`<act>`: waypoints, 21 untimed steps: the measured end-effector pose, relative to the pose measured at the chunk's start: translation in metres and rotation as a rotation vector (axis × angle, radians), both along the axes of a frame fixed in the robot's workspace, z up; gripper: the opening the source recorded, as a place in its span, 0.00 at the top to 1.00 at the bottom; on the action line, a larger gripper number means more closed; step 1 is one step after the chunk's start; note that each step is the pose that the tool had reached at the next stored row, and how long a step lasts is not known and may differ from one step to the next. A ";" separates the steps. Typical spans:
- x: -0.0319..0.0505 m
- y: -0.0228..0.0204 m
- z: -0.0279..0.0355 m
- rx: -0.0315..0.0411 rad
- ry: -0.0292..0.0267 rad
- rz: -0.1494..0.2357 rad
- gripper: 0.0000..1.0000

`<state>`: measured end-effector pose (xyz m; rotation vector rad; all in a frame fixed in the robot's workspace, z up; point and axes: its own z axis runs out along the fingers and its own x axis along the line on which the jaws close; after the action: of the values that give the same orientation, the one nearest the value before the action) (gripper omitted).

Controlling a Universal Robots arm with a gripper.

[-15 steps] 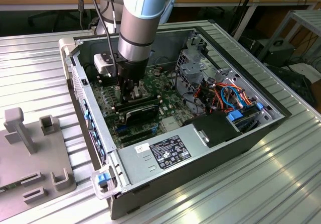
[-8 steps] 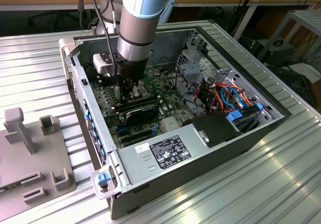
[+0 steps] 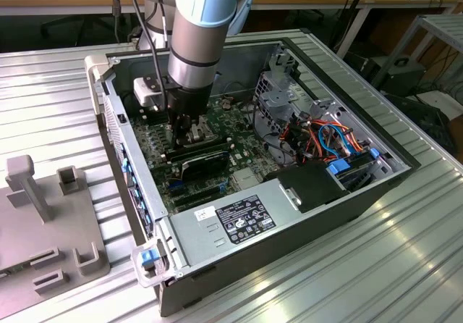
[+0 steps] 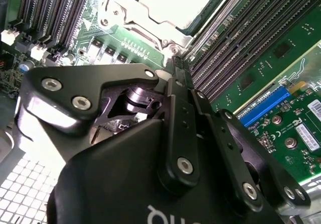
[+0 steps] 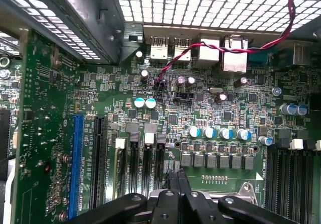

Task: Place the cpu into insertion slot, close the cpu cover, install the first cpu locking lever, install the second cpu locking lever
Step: 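Install the second cpu locking lever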

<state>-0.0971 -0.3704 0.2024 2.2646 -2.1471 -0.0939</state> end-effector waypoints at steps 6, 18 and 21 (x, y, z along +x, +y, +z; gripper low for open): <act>-0.0001 0.0003 -0.0041 -0.0001 0.0003 0.000 0.89; 0.0001 -0.0008 0.0083 0.0009 -0.0004 0.000 0.89; 0.0001 0.0001 0.0167 0.0007 -0.0003 0.000 0.89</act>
<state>-0.0970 -0.3703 0.2191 2.2652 -2.1475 -0.0943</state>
